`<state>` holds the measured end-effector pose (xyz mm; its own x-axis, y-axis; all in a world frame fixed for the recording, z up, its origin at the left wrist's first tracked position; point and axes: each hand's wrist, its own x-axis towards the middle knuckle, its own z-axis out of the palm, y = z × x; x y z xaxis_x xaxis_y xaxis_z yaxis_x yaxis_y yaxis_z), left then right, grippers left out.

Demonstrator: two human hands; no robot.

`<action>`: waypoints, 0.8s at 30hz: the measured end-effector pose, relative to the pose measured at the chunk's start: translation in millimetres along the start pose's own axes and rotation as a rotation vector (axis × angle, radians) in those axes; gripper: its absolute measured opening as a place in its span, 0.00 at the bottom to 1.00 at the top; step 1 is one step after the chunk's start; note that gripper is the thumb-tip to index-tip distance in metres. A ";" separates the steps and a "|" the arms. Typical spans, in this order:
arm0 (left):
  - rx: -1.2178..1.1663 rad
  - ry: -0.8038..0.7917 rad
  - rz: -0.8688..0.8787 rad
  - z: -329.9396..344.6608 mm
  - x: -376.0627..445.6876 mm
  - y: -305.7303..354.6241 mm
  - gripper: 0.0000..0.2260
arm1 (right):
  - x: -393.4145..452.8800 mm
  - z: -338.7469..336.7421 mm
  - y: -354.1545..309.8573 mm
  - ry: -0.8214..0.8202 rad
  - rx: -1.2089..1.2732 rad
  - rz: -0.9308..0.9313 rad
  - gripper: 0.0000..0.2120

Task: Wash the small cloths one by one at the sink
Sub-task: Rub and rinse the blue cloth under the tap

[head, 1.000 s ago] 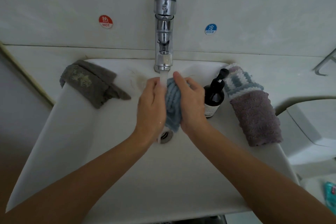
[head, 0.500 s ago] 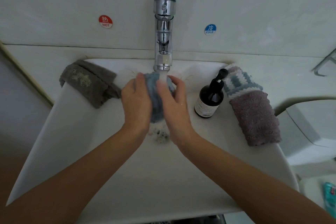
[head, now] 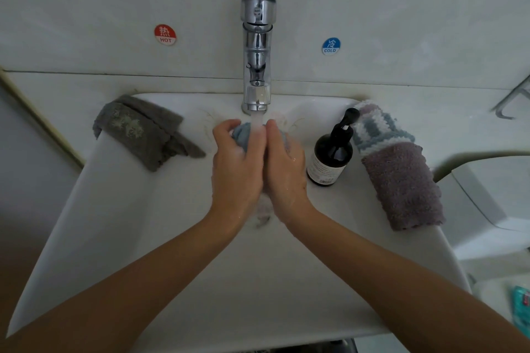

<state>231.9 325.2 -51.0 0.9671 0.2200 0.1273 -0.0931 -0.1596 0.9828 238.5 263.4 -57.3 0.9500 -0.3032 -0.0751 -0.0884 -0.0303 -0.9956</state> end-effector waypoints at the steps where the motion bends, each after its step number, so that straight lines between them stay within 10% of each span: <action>1: -0.002 -0.007 -0.004 -0.6 0.1 0.8 0.09 | 0.3 -0.9 -1.8 -0.003 0.016 0.022 0.25; 16: -0.021 0.077 -0.027 -2.6 10.7 -2.0 0.13 | -3.3 -0.5 -6.6 -0.134 0.008 0.010 0.15; 20: 0.049 -0.026 -0.077 -3.7 10.4 -1.2 0.09 | 0.4 -5.8 -7.5 -0.101 0.004 -0.117 0.06; 24: 0.232 -0.262 -0.223 -5.8 22.1 -11.3 0.28 | 5.0 -10.5 -6.4 -0.075 0.010 -0.191 0.07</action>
<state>253.0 337.5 -58.5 0.9879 0.0260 -0.1531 0.1523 -0.3553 0.9222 240.7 252.1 -50.8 0.9687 -0.2214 0.1120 0.0984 -0.0714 -0.9926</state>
